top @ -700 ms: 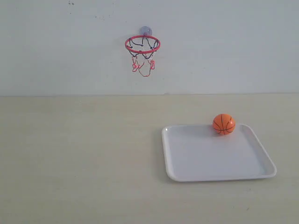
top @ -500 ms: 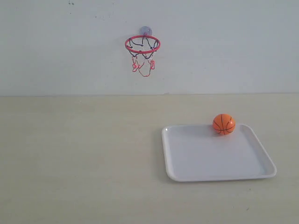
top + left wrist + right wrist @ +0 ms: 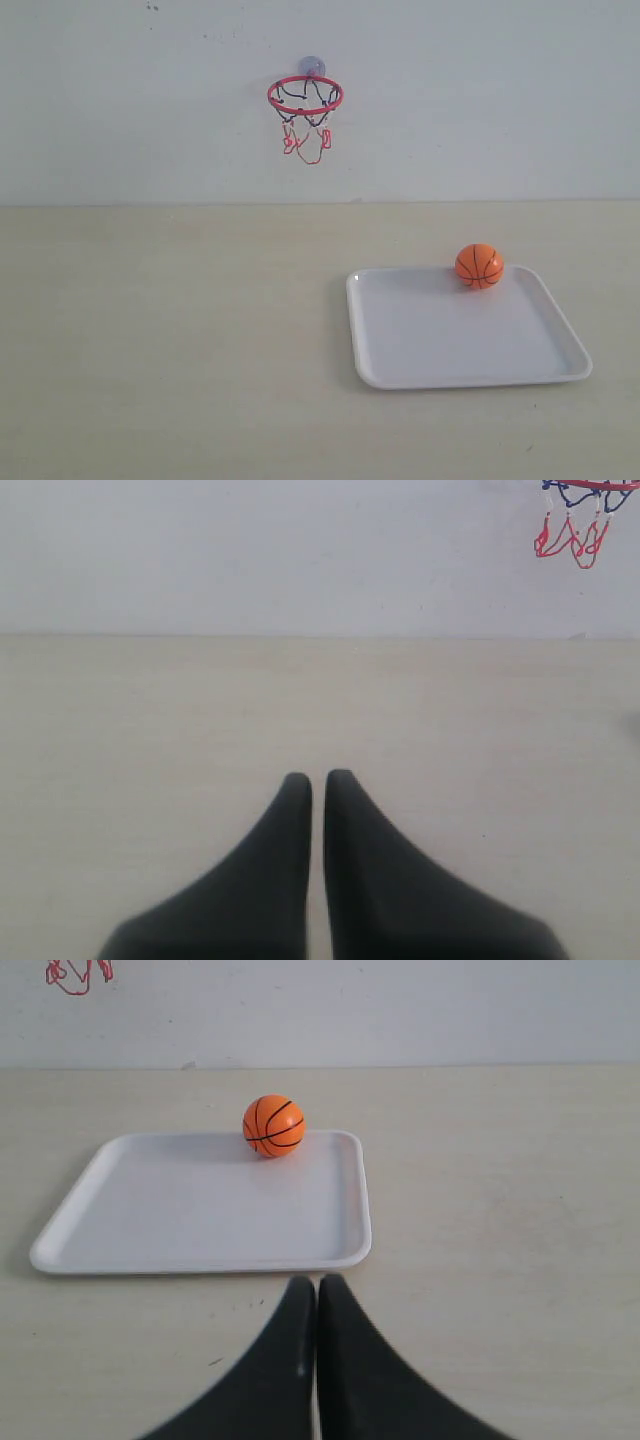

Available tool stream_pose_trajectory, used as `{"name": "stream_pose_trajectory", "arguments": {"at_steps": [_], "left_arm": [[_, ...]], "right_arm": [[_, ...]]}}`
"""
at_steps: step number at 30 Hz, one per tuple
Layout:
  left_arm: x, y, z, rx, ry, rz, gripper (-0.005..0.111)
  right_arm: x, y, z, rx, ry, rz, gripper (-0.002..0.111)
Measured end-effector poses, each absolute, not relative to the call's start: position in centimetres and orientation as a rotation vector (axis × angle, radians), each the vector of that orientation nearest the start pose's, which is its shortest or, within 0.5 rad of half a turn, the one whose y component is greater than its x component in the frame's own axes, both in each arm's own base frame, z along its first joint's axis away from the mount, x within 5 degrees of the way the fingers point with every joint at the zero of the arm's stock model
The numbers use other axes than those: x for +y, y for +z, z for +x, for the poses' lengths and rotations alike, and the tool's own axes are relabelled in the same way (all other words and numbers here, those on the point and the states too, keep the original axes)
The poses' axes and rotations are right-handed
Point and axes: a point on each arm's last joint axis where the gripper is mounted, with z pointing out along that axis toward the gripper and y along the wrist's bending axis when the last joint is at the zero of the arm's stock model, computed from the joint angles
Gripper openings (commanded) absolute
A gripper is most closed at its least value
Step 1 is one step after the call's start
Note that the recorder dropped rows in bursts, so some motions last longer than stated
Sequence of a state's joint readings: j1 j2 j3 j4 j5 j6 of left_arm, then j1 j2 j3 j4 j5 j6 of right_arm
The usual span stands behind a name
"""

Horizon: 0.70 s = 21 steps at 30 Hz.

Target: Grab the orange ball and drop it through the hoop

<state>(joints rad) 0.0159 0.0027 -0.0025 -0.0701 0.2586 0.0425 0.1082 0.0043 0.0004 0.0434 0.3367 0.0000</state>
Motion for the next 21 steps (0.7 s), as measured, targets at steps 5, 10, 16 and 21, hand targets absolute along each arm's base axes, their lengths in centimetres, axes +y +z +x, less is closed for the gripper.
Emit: {"name": "stream_pose_trajectory", "arguments": {"at_steps": [5, 10, 16, 21], "left_arm": [[-0.08, 19.05, 5.53, 1.742, -0.023, -0.023, 0.004], [-0.08, 19.05, 5.53, 1.742, -0.023, -0.023, 0.004], [-0.08, 19.05, 5.53, 1.742, -0.023, -0.023, 0.004], [-0.08, 19.05, 5.53, 1.742, -0.023, -0.023, 0.004]], "right_arm": [[0.71, 18.25, 5.34, 1.825, 0.118, -0.071, 0.000], [0.71, 18.25, 5.34, 1.825, 0.118, -0.071, 0.000], [0.71, 18.27, 5.35, 1.823, 0.118, -0.071, 0.000], [0.70, 19.03, 5.52, 1.737, 0.120, -0.065, 0.000]]}}
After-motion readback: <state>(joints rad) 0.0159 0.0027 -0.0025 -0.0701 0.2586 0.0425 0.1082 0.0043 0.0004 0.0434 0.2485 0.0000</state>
